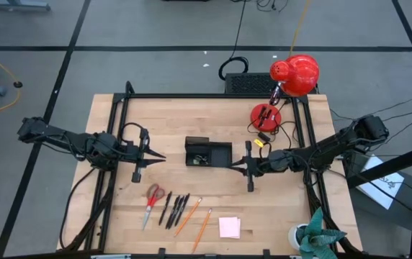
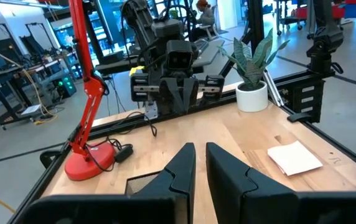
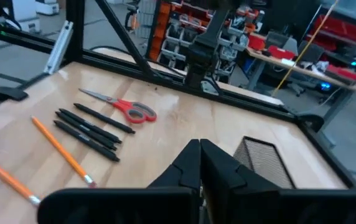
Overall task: Pick and place office supplies into organizer
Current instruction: Put the left pencil into the desk organizer
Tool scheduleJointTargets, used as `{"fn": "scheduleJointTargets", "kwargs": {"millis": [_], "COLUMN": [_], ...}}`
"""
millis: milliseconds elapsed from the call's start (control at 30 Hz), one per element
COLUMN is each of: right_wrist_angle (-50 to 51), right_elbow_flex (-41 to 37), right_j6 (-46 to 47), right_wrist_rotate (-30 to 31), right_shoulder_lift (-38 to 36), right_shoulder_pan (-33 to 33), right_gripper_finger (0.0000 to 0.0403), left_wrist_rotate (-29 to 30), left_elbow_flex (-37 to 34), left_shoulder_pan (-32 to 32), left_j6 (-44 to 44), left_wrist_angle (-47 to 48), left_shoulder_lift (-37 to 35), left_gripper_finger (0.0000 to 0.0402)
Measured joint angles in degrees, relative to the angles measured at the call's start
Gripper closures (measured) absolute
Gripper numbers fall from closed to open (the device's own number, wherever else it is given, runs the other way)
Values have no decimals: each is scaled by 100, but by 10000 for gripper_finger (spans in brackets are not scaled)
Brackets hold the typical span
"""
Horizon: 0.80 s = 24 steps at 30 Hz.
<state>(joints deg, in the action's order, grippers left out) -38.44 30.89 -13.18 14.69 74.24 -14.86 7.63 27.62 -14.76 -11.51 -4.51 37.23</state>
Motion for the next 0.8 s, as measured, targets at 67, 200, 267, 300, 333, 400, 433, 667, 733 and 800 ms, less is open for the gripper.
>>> {"fn": "scheduleJointTargets", "kwargs": {"millis": [67,200,267,300,333,400,433,667,733,800], "right_wrist_angle": [2,91,98,89,88,100,121,150,197,250], "right_elbow_flex": [0,0,0,0,0,0,0,0,0,0], "right_j6": [-87,-104,-107,-126,-157,-237,-276,-420,-492,-493], "right_wrist_rotate": [-1,-539,-947,-1087,-1195,-1203,-1201,-1203,-1203,-1203], "right_shoulder_lift": [0,0,0,0,0,-11,-44,-280,-362,-395], "right_shoulder_pan": [49,146,197,218,250,315,352,642,702,742], "right_gripper_finger": [403,403,403,403,403,403,403,403,403,403], "left_wrist_rotate": [-1,1,0,0,1,1,1,1,-1,-1], "left_elbow_flex": [2,0,0,0,2,0,0,2,0,0], "left_shoulder_pan": [0,0,0,0,0,0,0,0,0,0], "left_j6": [0,-2,-2,-2,-2,-2,-2,0,101,310], "left_wrist_angle": [0,0,0,0,0,0,0,0,-2,0], "left_shoulder_lift": [0,0,0,0,0,0,-2,0,-1,0], "left_gripper_finger": [355,355,355,355,355,355,355,355,355,355]}}
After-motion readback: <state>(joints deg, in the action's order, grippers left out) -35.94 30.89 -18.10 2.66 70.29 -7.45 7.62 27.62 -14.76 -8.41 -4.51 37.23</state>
